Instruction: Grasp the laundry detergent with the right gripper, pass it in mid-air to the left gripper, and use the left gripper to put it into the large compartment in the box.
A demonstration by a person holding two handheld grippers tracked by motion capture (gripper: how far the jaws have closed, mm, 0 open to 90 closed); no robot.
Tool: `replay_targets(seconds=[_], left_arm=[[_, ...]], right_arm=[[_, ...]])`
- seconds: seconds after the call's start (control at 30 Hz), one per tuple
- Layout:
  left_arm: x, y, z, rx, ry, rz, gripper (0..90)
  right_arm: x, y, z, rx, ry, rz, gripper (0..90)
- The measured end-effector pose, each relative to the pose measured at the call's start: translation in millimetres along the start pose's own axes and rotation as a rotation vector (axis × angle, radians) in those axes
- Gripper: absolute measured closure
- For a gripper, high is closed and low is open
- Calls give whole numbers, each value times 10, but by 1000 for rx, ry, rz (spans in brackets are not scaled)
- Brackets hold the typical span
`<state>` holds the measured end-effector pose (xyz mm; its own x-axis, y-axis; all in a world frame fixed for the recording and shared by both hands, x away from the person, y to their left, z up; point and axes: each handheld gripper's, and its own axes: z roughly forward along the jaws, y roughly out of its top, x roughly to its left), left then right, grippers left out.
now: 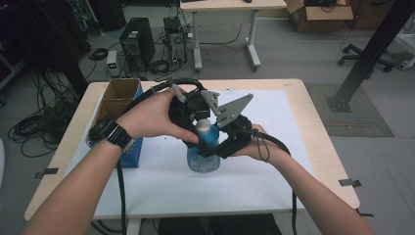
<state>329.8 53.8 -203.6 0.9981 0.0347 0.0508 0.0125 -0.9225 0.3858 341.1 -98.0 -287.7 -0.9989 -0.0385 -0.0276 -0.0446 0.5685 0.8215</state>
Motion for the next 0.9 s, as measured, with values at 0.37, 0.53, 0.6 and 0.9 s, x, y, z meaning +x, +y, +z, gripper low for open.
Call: replay_targets(seconds=[0.37,0.53,0.6,0.9], left_arm=[[-14,9,-2,2,8,2,345],[-8,6,-7,-4,8,-3,362],[-9,5,-9,-5,9,-4,372],[-12,5,-8,-4,11,-11,374]], right_arm=[[1,1,-4,0,-3,-3,422],[4,-3,-7,-1,-3,-3,422],[5,-3,-8,-3,-2,-5,421],[6,-4,-11,-1,0,-2,422]])
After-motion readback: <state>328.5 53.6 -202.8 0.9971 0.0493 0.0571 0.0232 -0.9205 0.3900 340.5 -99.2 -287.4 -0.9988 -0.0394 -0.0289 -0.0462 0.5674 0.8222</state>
